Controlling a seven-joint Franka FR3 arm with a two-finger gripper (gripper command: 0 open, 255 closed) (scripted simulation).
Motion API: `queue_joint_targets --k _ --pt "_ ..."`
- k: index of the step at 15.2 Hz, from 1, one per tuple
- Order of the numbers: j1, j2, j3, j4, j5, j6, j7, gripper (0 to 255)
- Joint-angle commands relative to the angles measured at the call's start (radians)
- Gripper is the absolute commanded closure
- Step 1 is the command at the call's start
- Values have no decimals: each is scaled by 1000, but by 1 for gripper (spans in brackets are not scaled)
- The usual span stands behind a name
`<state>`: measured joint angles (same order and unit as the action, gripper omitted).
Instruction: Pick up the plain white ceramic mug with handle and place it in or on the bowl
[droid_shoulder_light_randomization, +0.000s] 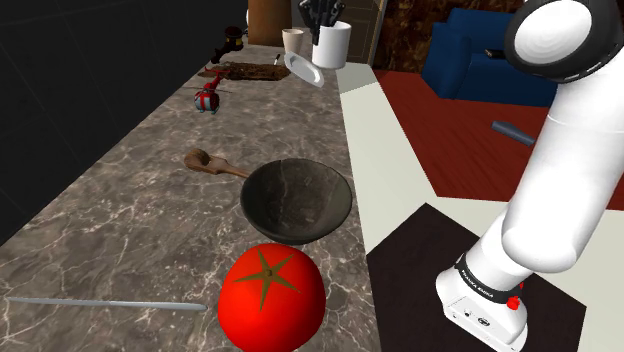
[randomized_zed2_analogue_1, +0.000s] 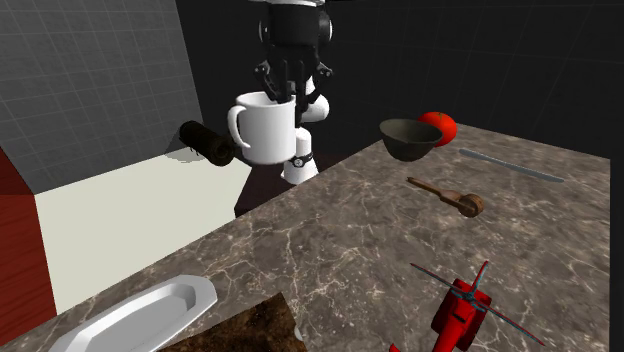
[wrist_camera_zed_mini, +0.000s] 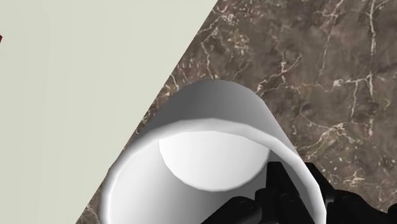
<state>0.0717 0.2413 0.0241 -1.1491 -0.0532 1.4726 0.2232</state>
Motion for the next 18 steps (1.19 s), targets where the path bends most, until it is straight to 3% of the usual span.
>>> queue_joint_targets --k 1,9,18 --pt "18 -43 10 -48 -3 4 28 255" --pt "107 -228 79 -275 -10 37 188 255" --pt "200 -345 183 -391 0 25 385 255"
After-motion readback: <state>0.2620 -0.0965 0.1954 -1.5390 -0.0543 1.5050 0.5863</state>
